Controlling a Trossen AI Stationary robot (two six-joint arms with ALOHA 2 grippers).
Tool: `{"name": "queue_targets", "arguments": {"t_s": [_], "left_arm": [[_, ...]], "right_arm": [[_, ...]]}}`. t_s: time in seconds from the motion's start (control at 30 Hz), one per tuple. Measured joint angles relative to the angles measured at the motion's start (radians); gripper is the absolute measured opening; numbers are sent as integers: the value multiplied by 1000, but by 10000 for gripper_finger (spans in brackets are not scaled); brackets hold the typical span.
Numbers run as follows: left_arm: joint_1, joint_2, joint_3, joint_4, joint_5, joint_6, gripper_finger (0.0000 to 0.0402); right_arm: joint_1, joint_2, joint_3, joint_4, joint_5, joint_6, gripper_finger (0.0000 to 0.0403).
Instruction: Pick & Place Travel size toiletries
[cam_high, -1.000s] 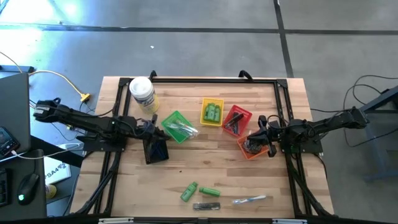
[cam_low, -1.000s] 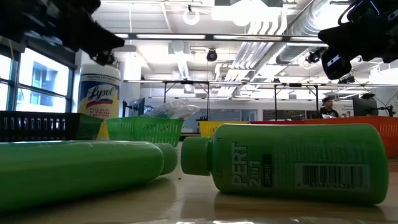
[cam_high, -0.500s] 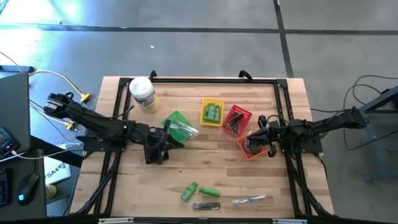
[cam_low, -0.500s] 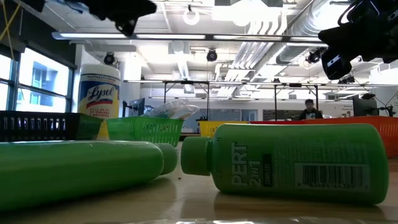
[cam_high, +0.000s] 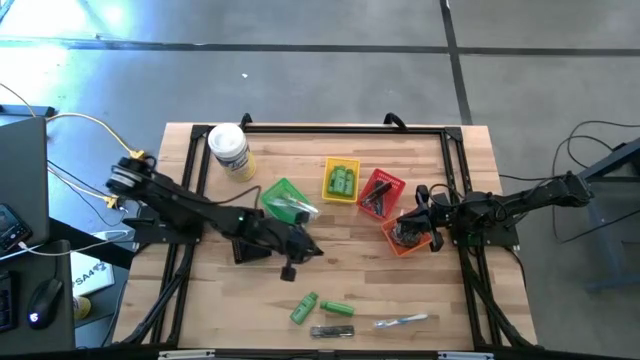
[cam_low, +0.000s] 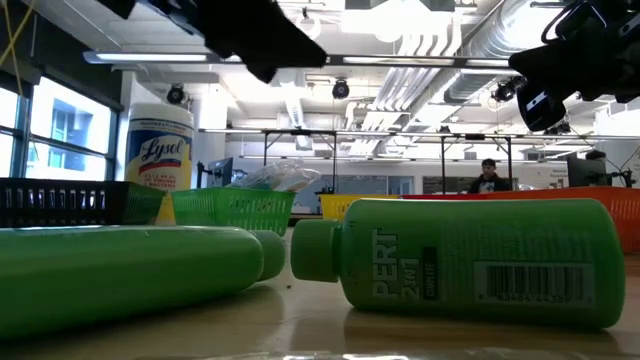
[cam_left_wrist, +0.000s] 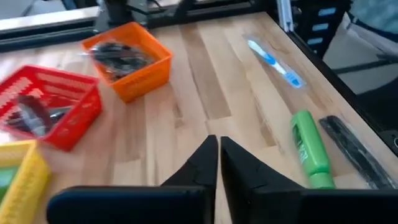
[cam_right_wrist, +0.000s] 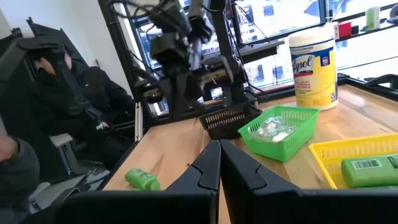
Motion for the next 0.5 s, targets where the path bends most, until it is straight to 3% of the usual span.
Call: {"name": "queue_targets", "arguments": {"t_s": [0.2,0.5], "left_arm": [[-34,89,17,56,0,103,65],[-61,158,17,104,-31,74,120]], "right_arm": [[0,0,0,0,0,3,2],[0,0,0,0,0,3,2]]}}
